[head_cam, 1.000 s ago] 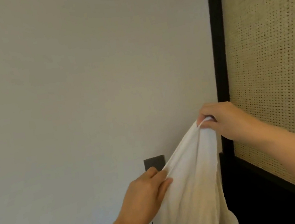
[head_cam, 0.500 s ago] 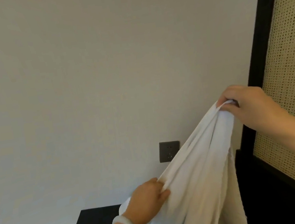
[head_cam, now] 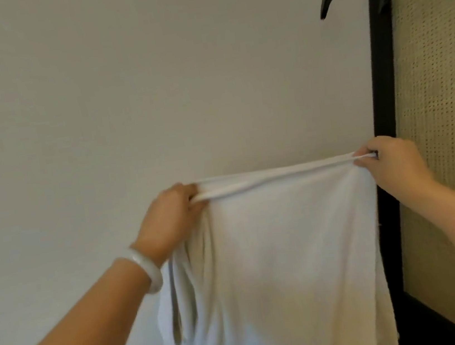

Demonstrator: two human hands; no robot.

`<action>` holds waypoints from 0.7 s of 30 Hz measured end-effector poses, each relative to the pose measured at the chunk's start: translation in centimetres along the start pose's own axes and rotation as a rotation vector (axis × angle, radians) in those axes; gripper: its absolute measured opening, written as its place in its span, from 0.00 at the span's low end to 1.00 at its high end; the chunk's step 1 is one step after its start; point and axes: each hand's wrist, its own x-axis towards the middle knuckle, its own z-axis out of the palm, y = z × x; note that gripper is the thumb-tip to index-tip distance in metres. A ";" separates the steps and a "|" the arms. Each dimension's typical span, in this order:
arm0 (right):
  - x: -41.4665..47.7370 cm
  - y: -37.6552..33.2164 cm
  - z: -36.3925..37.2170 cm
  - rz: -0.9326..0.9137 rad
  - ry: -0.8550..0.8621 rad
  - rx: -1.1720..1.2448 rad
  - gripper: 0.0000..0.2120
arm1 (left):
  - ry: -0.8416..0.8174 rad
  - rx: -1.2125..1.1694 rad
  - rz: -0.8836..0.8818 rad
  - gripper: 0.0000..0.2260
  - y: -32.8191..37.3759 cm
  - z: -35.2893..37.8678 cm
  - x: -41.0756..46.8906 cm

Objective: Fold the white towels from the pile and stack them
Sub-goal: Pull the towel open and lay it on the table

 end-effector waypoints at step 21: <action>-2.6 -0.9 6.0 -0.224 -0.513 0.026 0.03 | -0.849 -0.111 -0.045 0.25 4.2 8.2 -21.2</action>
